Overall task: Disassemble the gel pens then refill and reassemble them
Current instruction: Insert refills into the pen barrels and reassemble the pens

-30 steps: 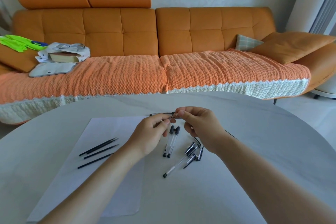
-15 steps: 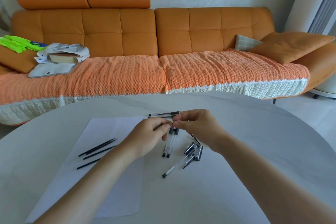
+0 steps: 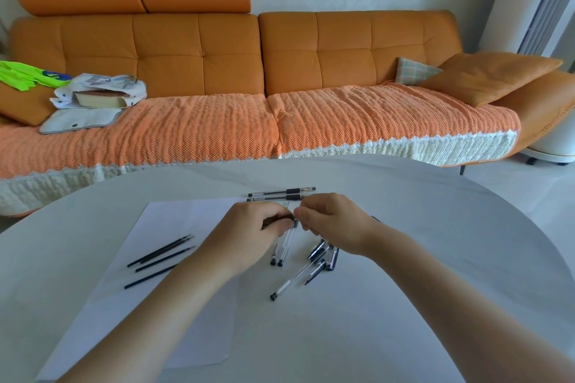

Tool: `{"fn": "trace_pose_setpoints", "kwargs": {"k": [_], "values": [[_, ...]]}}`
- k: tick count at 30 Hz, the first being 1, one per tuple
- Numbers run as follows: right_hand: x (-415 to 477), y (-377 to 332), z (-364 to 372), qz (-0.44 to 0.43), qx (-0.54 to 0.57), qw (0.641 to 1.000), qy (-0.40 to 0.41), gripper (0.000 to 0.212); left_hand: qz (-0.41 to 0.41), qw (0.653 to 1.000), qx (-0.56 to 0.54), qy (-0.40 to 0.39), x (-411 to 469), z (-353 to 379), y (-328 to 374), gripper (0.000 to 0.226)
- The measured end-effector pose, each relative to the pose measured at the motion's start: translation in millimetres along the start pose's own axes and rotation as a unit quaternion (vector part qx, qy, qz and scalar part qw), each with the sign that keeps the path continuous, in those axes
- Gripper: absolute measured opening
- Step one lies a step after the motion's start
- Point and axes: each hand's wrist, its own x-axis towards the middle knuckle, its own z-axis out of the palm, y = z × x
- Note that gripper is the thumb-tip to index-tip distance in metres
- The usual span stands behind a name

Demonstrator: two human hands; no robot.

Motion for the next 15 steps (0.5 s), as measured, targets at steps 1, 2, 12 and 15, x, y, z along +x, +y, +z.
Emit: {"fn": "trace_pose_setpoints", "kwargs": {"k": [1, 2, 12, 15], "values": [[0, 0, 0, 0.005, 0.012, 1.000, -0.003, 0.041, 0.006, 1.000, -0.002, 0.009, 1, 1, -1, 0.012], [-1, 0, 0, 0.010, 0.025, 1.000, -0.006, 0.045, 0.016, 1.000, 0.001, 0.021, 1, 1, -1, 0.009], [-7, 3, 9, 0.023, 0.087, 0.996, 0.011, 0.040, 0.038, 0.996, 0.075, 0.027, -1, -2, 3, 0.010], [-7, 4, 16, 0.044, 0.156, 0.987, -0.019, 0.047, 0.037, 0.994, 0.092, 0.038, -4, -3, 2, 0.008]]}}
